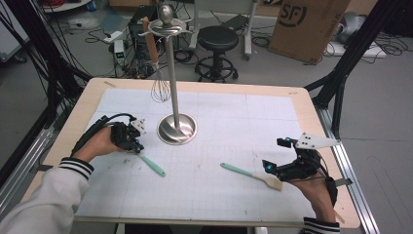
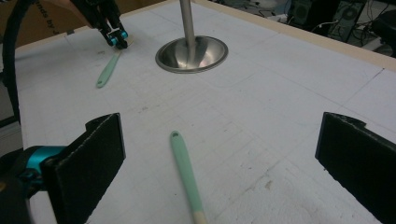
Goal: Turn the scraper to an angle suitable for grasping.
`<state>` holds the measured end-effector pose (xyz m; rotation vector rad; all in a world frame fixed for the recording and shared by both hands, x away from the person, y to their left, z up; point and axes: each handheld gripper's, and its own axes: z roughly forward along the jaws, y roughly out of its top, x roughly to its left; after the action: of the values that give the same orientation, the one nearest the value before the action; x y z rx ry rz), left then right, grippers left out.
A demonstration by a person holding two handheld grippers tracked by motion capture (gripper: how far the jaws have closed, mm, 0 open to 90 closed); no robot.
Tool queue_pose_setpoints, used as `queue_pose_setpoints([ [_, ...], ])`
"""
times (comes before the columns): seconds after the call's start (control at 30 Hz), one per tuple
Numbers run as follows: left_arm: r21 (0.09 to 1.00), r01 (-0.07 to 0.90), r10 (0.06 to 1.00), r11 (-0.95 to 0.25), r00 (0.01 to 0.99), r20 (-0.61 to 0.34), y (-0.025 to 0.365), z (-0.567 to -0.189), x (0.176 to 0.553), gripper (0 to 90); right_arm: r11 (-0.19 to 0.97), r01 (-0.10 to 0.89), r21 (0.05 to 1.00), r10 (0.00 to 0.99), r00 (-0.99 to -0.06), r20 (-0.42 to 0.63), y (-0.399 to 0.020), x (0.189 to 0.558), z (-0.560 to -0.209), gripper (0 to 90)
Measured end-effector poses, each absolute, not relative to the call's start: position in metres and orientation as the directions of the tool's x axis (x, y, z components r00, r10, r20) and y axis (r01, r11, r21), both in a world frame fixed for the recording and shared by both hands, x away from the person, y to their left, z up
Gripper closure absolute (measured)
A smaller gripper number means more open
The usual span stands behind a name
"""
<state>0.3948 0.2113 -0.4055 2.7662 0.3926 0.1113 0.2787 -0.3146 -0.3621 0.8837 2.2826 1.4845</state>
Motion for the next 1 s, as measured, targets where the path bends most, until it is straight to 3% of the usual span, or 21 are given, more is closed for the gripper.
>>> queue_pose_setpoints([
  [0.43, 0.348, 0.237, 0.279, -0.907, 0.957, 0.075, 0.219, -0.402, 0.39, 89.7, 0.294, 0.338, 0.894, 0.62, -0.78, 0.091, -0.31, 0.278, -0.362, 0.3],
  [1.0, 0.241, 0.217, 0.241, -0.946, 0.967, 0.076, 0.208, -0.407, 0.393, 89.7, 0.295, 0.34, 0.893, 0.619, -0.78, 0.093, -0.312, 0.279, -0.364, 0.3],
])
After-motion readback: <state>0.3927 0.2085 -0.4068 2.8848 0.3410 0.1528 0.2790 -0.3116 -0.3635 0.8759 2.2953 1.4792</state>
